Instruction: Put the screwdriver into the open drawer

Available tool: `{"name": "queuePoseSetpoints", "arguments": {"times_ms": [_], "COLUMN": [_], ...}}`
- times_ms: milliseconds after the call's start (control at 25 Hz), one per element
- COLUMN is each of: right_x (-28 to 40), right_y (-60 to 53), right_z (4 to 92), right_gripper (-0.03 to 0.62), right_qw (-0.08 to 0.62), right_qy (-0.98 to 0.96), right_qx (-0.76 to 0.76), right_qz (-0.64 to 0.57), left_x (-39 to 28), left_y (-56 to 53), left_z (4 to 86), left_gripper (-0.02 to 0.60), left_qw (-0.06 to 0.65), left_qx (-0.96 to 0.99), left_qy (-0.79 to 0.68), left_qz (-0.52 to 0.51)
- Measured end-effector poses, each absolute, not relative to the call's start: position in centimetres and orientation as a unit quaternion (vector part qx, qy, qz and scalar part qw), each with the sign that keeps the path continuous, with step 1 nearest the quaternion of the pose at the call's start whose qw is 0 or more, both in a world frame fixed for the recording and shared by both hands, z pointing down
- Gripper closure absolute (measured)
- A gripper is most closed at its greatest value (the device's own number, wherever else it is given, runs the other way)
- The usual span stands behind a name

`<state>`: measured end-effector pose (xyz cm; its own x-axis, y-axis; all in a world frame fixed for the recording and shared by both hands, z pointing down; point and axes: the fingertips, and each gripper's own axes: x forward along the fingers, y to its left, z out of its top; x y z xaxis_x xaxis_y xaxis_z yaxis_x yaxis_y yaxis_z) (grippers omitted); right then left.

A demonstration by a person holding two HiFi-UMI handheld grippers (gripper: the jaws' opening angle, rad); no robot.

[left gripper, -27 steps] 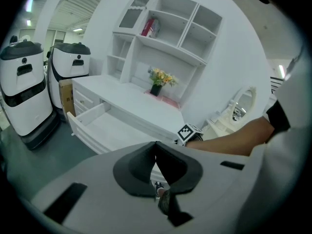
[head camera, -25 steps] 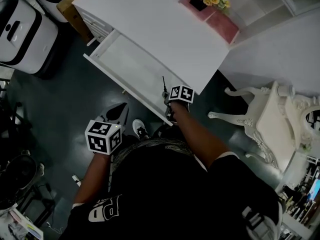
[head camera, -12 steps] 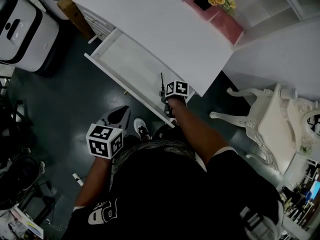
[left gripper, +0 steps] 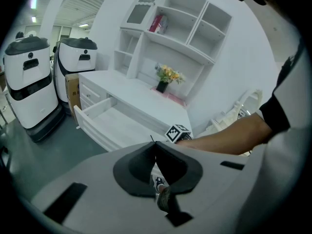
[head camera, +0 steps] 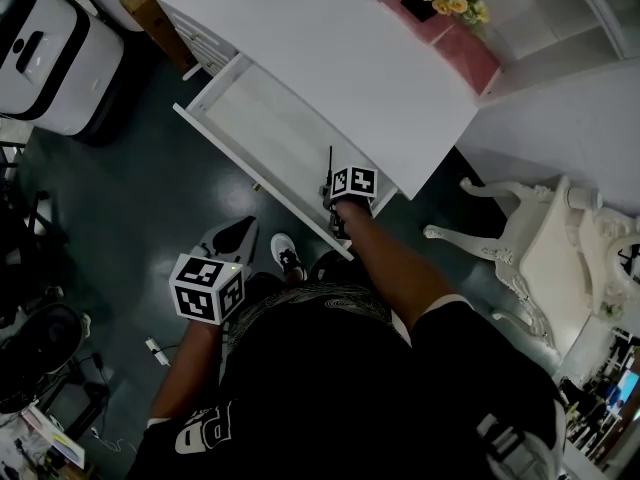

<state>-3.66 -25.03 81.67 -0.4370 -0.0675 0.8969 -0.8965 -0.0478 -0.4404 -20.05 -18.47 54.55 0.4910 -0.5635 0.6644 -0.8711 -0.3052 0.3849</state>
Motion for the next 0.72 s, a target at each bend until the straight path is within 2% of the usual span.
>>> {"name": "queuePoseSetpoints", "arguments": {"times_ms": [720], "right_x": [-3.96], "right_y": [-24.96], "right_z": [81.52], "right_gripper": [0.464], "right_qw": [0.369], "right_qy": [-0.598], "right_qx": [0.407], "right_qz": [0.584], "left_x": [-20.34], "left_y": [-18.72], "left_z": [54.53], "left_gripper": [0.566], "left_qw": [0.372], "left_qx": [0.781], "left_qy": [-0.46], "left_qz": [0.199]}}
